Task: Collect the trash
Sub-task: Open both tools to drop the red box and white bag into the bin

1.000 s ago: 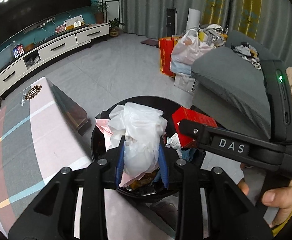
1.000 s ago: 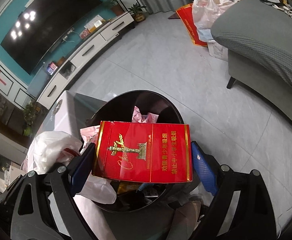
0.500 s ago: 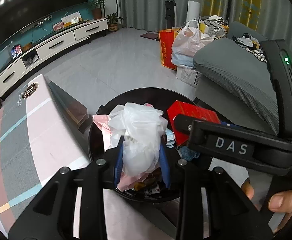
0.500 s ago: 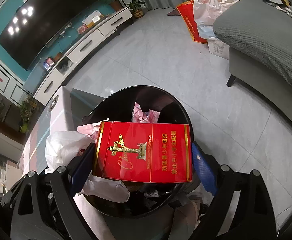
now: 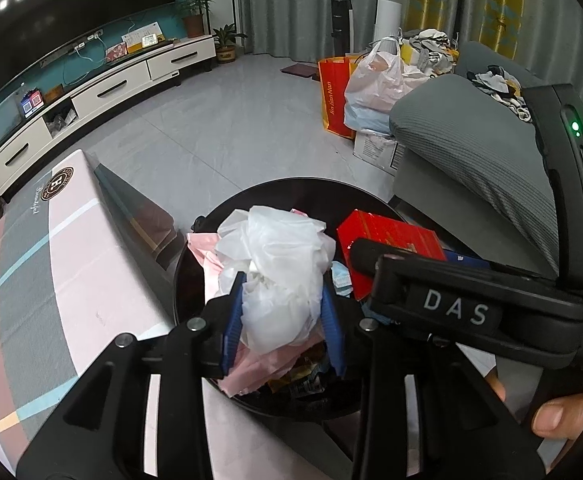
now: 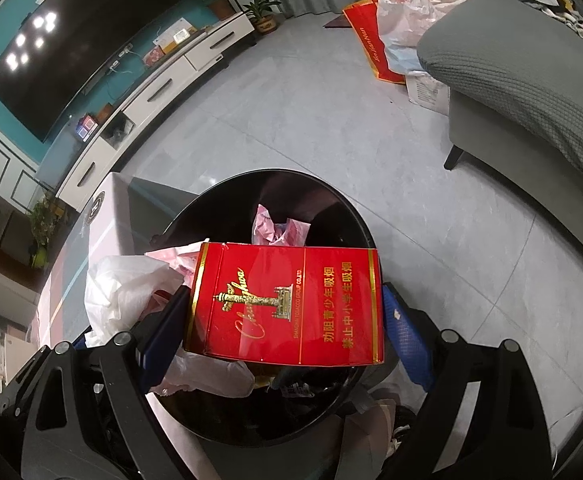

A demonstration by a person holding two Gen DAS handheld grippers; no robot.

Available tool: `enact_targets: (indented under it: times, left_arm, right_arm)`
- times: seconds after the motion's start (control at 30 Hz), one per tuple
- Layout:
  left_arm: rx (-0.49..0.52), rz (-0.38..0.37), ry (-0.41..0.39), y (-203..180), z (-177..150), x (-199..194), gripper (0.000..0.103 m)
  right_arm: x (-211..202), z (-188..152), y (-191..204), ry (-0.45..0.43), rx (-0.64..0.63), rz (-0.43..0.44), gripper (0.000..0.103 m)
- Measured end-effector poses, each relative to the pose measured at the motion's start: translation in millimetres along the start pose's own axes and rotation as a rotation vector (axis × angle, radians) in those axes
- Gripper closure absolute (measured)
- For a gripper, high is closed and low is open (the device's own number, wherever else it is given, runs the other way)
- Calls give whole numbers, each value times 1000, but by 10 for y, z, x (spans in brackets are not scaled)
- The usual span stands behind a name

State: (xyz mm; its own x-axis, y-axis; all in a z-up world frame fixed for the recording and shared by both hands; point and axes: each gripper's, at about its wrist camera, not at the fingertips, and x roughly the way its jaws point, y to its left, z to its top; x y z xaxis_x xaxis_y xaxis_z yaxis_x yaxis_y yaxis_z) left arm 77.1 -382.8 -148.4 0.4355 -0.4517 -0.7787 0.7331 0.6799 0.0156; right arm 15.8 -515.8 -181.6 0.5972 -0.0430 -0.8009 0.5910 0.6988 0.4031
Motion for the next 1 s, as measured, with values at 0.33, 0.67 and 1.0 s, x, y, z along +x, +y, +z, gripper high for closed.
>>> enact_targets:
  times: [0.33, 0.67, 1.0]
  left_arm:
    - [-9, 1, 2, 34, 28, 112, 60]
    - [5, -11, 11, 5, 28, 152, 53]
    - [1, -24, -1, 37, -6, 123, 40]
  right_arm:
    - [40, 30, -8, 2, 19, 7, 13]
    - [105, 36, 25, 22, 16, 4, 12]
    - [159, 42, 31, 40, 32, -2, 12]
